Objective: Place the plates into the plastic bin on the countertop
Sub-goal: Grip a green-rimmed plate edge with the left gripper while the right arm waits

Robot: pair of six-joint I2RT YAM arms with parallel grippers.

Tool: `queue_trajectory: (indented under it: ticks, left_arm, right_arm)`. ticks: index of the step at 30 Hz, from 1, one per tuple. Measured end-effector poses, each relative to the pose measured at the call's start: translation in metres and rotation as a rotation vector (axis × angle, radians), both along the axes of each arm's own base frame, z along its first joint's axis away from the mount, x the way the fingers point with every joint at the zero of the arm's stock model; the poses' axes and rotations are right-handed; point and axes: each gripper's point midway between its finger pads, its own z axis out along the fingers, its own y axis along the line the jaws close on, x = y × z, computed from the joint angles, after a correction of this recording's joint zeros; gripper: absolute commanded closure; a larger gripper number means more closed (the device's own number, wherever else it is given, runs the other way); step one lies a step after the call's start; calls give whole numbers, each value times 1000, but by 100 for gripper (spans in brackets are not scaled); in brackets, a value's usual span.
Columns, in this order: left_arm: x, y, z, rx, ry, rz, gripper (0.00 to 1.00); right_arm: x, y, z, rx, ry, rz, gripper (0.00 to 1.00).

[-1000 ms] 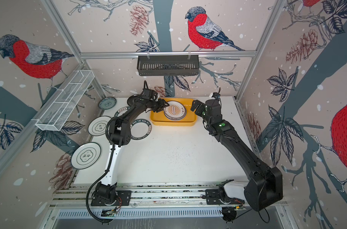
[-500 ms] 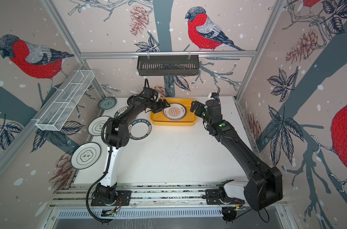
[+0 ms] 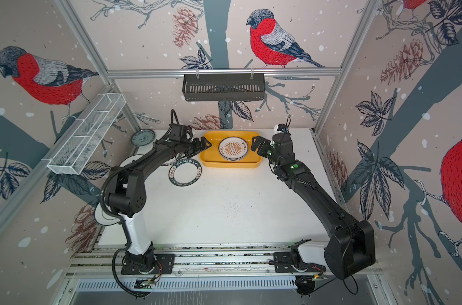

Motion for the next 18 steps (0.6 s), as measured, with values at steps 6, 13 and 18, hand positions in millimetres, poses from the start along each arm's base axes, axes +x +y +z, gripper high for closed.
queue_trajectory:
  ticks: [6, 13, 18]
  left_arm:
    - [-33, 42, -4, -3, -10, 101, 4]
    - [-73, 104, -33, -52, 39, 263, 6]
    - [-97, 131, -53, -69, 83, 317, 7]
  right_arm:
    - [10, 25, 0, -3, -3, 72, 0]
    - [22, 67, -4, 11, 4, 183, 0]
    - [24, 92, -3, 18, 4, 240, 0]
